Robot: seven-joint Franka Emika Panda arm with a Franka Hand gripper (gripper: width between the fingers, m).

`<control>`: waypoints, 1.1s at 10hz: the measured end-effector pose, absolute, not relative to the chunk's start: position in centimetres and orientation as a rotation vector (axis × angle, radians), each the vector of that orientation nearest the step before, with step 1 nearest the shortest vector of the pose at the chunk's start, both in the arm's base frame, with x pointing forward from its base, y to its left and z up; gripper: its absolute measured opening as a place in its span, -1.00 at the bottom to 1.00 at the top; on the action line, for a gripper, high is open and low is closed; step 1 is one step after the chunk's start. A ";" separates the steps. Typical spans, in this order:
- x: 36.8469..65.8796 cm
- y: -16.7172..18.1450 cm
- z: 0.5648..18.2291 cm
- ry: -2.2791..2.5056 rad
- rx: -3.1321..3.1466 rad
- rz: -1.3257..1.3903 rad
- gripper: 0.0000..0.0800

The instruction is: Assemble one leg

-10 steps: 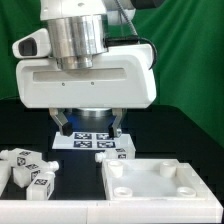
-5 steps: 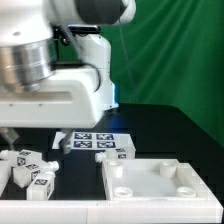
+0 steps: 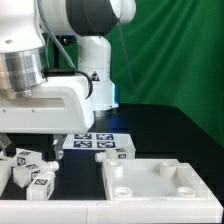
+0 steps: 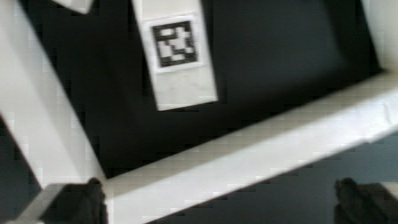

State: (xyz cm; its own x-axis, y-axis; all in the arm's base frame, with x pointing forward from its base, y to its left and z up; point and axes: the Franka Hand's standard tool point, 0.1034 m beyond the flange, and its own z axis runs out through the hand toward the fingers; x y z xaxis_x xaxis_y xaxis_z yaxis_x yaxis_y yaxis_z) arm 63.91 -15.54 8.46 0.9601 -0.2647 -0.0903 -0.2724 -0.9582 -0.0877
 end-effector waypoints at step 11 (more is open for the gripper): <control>61.3 -14.3 1.5 0.434 -3.072 0.064 0.62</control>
Offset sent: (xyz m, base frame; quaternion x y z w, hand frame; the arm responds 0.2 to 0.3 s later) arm -0.0046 0.0234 -0.0403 0.0033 0.0480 0.0437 0.9979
